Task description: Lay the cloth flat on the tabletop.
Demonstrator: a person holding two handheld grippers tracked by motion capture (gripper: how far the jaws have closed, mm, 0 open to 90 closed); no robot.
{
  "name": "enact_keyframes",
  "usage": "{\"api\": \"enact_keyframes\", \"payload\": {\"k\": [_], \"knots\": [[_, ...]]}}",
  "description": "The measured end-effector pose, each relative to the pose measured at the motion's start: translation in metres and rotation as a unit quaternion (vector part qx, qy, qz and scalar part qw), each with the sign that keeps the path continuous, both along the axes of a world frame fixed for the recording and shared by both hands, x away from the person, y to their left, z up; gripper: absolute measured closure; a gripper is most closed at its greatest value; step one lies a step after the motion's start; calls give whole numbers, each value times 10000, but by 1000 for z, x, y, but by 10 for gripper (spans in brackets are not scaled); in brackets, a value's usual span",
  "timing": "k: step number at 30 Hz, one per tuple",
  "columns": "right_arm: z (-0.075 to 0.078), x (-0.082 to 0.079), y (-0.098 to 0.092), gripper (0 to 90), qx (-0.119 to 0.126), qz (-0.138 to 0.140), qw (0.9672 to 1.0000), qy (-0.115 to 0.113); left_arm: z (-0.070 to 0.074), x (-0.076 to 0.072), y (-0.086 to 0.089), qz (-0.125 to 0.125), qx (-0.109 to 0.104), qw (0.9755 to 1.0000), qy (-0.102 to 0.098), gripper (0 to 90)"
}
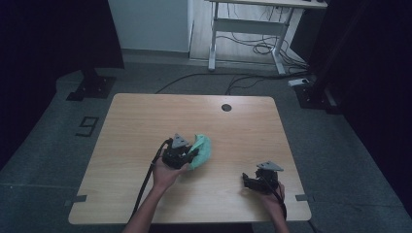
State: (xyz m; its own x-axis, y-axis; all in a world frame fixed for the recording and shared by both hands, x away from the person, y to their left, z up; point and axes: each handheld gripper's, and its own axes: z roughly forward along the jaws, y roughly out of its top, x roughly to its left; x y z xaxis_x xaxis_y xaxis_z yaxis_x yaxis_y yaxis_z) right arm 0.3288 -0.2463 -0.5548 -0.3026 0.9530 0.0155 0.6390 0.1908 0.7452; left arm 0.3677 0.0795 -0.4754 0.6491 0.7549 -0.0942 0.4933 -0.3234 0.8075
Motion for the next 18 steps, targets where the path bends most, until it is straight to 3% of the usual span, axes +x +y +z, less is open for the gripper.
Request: {"api": "enact_keyframes", "payload": {"k": [7,12,15,18], "knots": [[0,0,0,177,4,-1,10000,1,-20,6,-13,28,121,9998,174,720],[0,0,0,178,6,-1,10000,0,-34,9,-20,-101,272,9991,310,608],[0,0,0,193,7,-17,10000,-9,-28,4,-15,-237,165,9992,261,445],[0,-1,-2,218,24,-62,10000,-43,-15,0,0,-203,-60,9996,174,407]]}}
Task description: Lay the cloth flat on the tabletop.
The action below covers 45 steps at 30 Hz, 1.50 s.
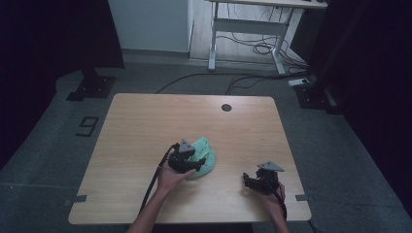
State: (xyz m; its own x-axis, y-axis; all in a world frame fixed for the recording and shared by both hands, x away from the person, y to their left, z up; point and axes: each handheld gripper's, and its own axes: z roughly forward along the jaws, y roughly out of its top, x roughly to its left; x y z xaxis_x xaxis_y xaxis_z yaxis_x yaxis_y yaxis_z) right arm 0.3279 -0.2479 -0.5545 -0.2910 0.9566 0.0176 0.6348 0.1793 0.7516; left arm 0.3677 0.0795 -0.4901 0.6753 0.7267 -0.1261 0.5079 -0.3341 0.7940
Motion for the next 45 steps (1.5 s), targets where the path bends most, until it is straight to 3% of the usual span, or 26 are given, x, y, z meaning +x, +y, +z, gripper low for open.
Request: {"api": "enact_keyframes", "payload": {"k": [3,7,12,16,17,18,21,26,30,35,38,45], "knots": [[0,0,-1,229,55,-13,10000,0,9,-1,14,114,-43,9999,-113,398],[3,-2,1,274,112,-55,9998,-182,10,6,29,378,109,9991,-128,409],[16,-1,15,281,315,172,9989,-296,-4,23,34,454,233,9987,27,430],[30,7,30,294,503,397,9972,-391,-20,36,28,457,297,9983,219,457],[34,10,37,308,501,424,9966,-491,-23,38,26,449,303,9982,260,471],[41,15,51,307,345,553,9958,-640,-27,42,24,411,292,9982,328,487],[48,22,64,307,318,675,9948,-690,-31,46,22,425,312,9981,330,492],[57,39,87,308,507,878,9929,-615,-38,49,16,379,399,9976,415,500],[61,46,101,310,511,1041,9913,-620,-40,48,14,346,369,9978,435,502],[64,51,119,293,585,1161,9896,-616,-41,47,11,318,475,9974,445,507],[58,55,133,279,488,1259,9897,-473,-41,45,11,312,453,9973,492,511],[49,57,139,292,436,1307,9899,-335,-41,46,12,342,410,9972,522,520]]}}
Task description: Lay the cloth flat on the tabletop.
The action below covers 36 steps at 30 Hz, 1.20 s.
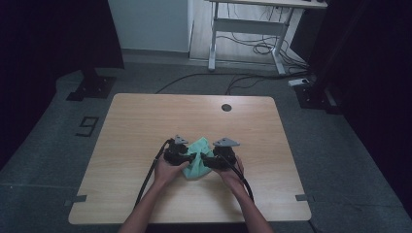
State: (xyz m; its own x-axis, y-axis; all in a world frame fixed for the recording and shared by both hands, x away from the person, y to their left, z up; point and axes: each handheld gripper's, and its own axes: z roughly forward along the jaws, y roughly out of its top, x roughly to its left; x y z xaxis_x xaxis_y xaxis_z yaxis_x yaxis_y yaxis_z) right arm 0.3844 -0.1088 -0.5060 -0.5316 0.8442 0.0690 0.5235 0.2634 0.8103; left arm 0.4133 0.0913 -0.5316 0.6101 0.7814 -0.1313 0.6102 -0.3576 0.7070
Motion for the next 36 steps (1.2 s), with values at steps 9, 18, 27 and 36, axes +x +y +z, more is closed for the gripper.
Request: {"api": "enact_keyframes", "payload": {"k": [9,18,27,36], "knots": [[-15,-1,2,420,-188,137,9995,197,-4,-2,2,53,58,10000,-20,522],[-21,0,-4,622,-143,382,9985,357,-7,-6,3,70,85,9999,-19,527],[-21,-9,-23,850,-223,234,9993,208,-9,-12,5,175,102,9998,-40,541],[-11,-12,-33,625,93,200,9997,50,-10,-15,5,226,98,9997,-78,547]]}}
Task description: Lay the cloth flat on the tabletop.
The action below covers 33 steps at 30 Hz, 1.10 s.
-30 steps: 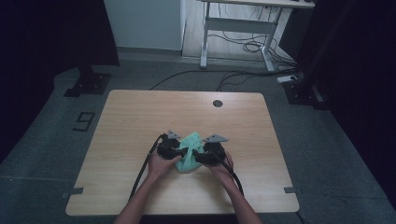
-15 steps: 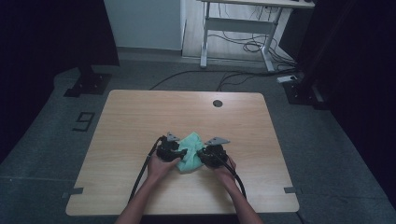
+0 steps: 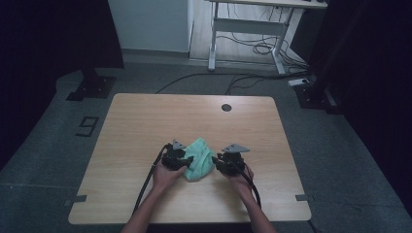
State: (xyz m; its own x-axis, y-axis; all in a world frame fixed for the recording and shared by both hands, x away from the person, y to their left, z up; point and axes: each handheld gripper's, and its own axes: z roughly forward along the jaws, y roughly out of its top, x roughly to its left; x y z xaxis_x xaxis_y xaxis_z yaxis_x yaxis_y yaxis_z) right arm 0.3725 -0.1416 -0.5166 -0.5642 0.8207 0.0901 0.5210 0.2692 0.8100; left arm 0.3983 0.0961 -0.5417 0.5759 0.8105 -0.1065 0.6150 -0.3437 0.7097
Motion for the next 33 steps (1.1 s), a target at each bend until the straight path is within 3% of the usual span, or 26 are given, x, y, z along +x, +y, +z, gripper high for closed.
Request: {"api": "enact_keyframes", "payload": {"k": [3,7,10,14,17,23,26,33], "knots": [[14,-1,1,562,144,-26,9996,-235,0,-1,0,6,-22,10000,-9,548],[24,2,12,471,232,121,9993,-268,-1,-2,1,21,-49,10000,15,548],[20,7,27,408,32,241,9996,-118,0,-3,1,20,-59,10000,33,547],[9,10,39,392,-236,285,9993,31,0,-3,2,15,-85,9999,57,545],[0,10,39,468,-459,245,9985,162,-1,-4,4,14,-107,9999,37,540],[-9,6,27,758,-317,414,9977,431,-2,-8,7,-4,-110,9999,-8,538],[-10,3,22,825,-297,429,9981,336,-1,-10,8,-33,-50,10000,-15,534],[1,-6,7,840,-284,334,9990,-42,-1,-19,22,-52,25,9999,-94,518]]}}
